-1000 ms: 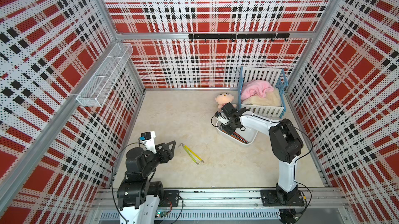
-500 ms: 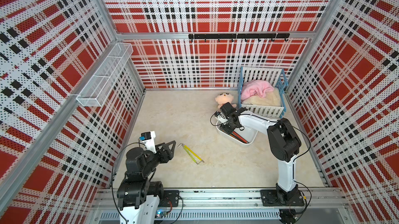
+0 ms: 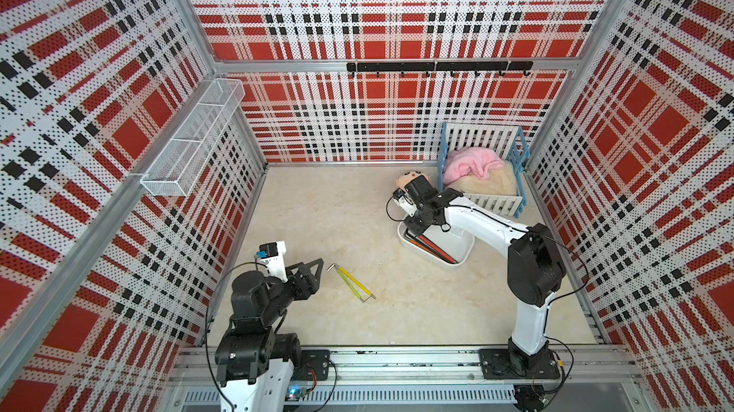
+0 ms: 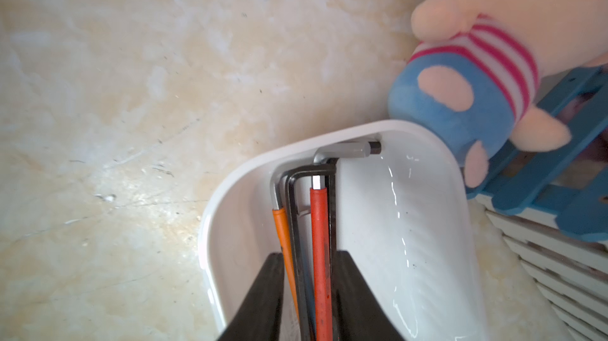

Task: Put the hex key on the desktop into the storage box
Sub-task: Place the Allen key in the storage box, then pick up the Allen key from the center of the board.

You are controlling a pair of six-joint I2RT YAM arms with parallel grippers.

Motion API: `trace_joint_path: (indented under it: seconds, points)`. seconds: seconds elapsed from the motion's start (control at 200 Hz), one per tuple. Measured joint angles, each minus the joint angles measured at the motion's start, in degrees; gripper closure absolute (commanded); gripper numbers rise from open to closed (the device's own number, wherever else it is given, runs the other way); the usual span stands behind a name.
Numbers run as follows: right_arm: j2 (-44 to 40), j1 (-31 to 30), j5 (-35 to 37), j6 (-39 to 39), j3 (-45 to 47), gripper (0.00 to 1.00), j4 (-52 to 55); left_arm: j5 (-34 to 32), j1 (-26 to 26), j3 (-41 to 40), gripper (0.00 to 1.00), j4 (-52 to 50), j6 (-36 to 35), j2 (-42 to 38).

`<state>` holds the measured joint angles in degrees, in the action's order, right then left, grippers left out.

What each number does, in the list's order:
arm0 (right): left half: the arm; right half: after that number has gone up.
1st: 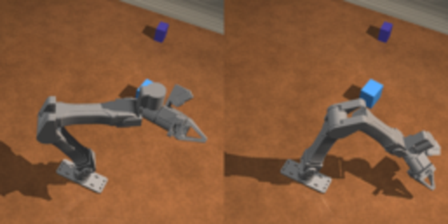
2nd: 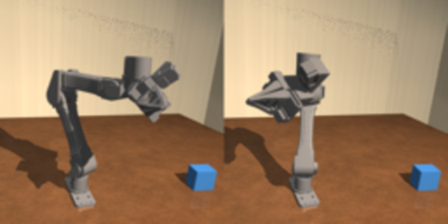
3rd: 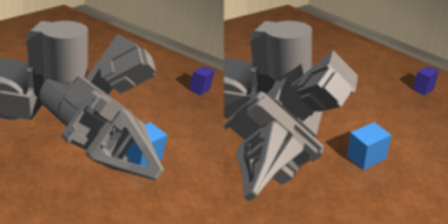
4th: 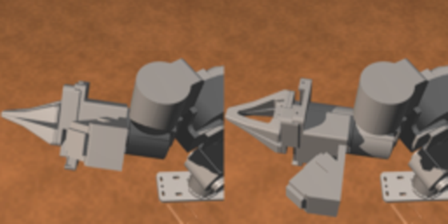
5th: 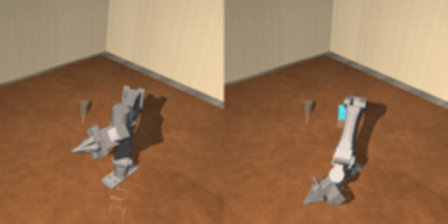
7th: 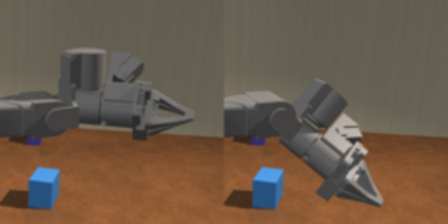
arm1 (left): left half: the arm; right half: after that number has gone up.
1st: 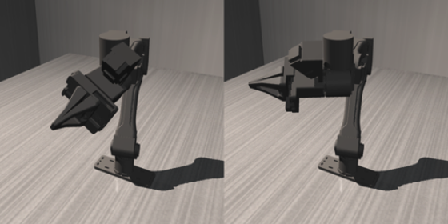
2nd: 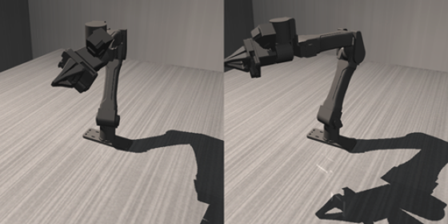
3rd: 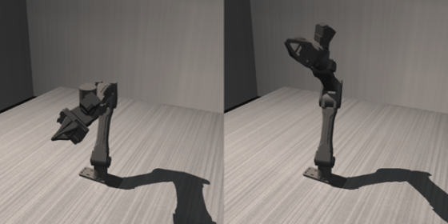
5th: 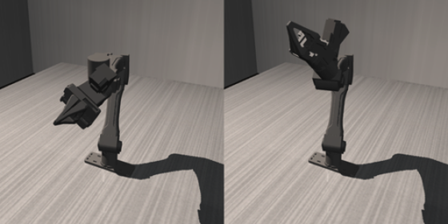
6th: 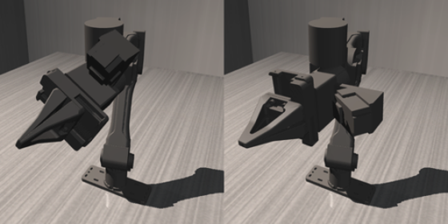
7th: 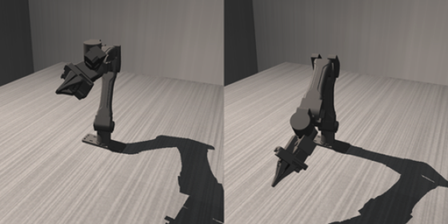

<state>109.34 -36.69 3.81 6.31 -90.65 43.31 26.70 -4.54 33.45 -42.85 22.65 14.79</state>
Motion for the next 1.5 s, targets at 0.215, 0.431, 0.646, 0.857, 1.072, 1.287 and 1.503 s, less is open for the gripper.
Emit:
trace_joint_path:
  seconds: [0.215, 0.431, 0.646, 0.857, 1.072, 1.287, 1.503]
  points:
    - [0.9, -8.1, -1.3, -4.5, -5.4, 0.65, 1.2, 0.0, -0.1, 0.0, 0.27, 0.0, 0.0, 0.0]
    - [5.4, -17.2, -3.9, -9.7, -9.0, 0.65, 1.9, -0.1, -0.3, 0.0, 0.27, 0.0, 0.0, 0.0]
    - [12.2, -23.2, -6.0, -13.3, -13.2, 0.66, 3.7, -0.1, -0.3, 0.0, 0.27, 0.0, 0.0, -0.2]
    - [19.1, -24.3, -6.6, -15.7, -19.5, 0.67, 4.3, -0.2, -0.3, 0.0, 0.27, 0.0, 0.0, -0.6]
    - [24.7, -24.2, -6.5, -16.7, -25.5, 0.69, 5.3, -0.2, -0.4, 0.0, 0.27, 0.0, 0.0, -0.8]
    - [27.3, -24.2, -6.4, -16.8, -27.6, 0.70, 6.3, -0.2, -0.4, 0.0, 0.27, 0.0, 0.1, -0.9]
    - [27.7, -24.2, -6.5, -16.8, -27.6, 0.70, 6.6, -0.2, -0.5, 0.0, 0.26, 0.0, 0.1, -0.9]
